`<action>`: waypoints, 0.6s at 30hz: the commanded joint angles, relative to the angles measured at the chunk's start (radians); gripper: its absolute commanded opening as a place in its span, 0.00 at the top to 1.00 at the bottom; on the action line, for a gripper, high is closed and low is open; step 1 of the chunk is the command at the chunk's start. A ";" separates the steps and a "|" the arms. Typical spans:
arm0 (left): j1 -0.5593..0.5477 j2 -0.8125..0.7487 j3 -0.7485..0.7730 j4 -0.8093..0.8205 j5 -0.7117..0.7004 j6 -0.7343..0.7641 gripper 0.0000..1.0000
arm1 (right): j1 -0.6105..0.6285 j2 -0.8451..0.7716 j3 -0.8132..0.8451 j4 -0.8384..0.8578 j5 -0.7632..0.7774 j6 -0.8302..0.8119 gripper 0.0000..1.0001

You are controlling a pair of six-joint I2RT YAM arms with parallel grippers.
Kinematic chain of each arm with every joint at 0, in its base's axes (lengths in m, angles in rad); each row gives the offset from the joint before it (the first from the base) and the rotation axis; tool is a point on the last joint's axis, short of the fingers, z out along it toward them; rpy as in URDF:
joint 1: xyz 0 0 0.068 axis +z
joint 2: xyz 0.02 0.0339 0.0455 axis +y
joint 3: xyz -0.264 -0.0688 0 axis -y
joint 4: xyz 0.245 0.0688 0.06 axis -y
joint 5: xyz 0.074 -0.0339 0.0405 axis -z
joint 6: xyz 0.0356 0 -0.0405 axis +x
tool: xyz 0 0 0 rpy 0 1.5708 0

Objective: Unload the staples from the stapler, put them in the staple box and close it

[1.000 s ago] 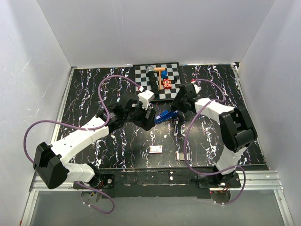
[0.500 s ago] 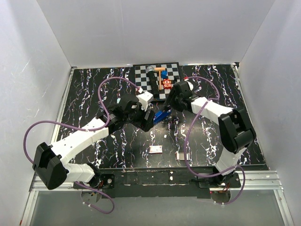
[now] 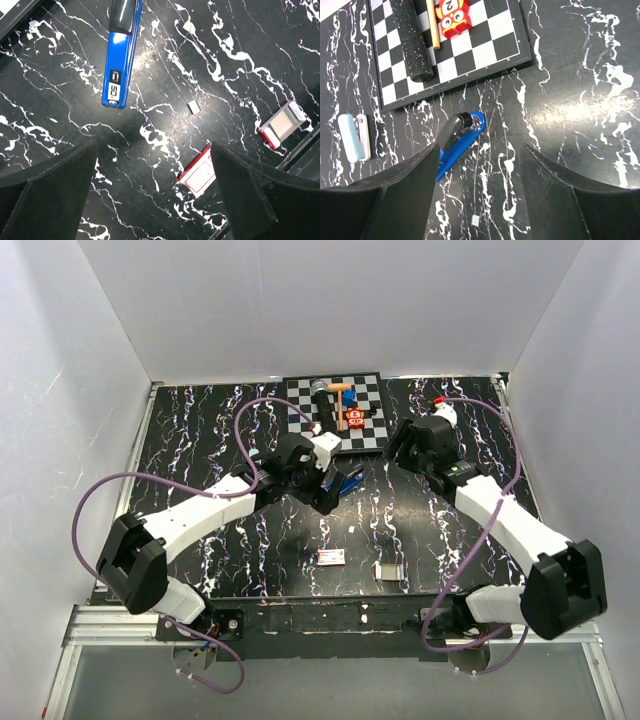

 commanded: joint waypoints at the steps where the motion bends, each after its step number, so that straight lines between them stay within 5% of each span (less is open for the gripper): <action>1: -0.005 0.062 0.083 0.055 -0.011 0.052 0.02 | 0.000 -0.111 -0.039 -0.044 0.026 -0.095 0.28; 18: -0.005 0.449 0.397 0.093 -0.045 0.219 0.02 | 0.000 -0.459 -0.212 -0.137 -0.083 -0.126 0.28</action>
